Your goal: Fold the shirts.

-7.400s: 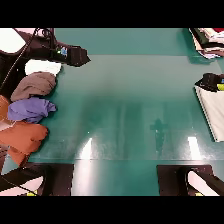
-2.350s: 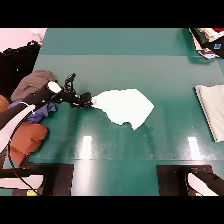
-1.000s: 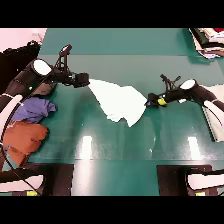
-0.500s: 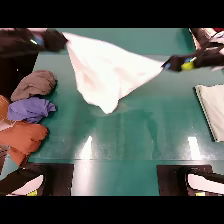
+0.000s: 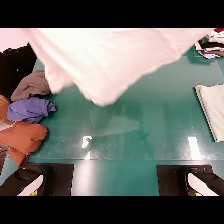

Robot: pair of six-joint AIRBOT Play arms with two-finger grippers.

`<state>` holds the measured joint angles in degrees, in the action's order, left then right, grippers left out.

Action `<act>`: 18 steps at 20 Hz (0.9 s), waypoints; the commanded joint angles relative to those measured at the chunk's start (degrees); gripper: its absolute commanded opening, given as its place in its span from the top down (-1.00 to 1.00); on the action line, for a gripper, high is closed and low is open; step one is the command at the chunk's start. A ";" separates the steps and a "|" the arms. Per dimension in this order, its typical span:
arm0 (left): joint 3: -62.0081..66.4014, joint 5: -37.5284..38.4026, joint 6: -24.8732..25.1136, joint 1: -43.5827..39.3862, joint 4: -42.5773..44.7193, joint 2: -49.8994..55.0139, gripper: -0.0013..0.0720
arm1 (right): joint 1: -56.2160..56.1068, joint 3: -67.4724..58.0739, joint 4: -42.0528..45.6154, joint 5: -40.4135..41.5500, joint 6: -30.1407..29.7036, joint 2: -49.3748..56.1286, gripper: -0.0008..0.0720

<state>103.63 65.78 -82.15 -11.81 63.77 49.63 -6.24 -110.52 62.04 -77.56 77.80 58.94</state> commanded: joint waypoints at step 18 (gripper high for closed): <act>-52.70 3.37 12.15 -4.09 -9.60 10.84 0.89 | -7.15 27.26 7.06 -3.80 5.31 21.92 0.94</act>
<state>53.52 68.84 -74.54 -13.26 57.47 60.27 -14.11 -84.84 68.93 -82.50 83.24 80.38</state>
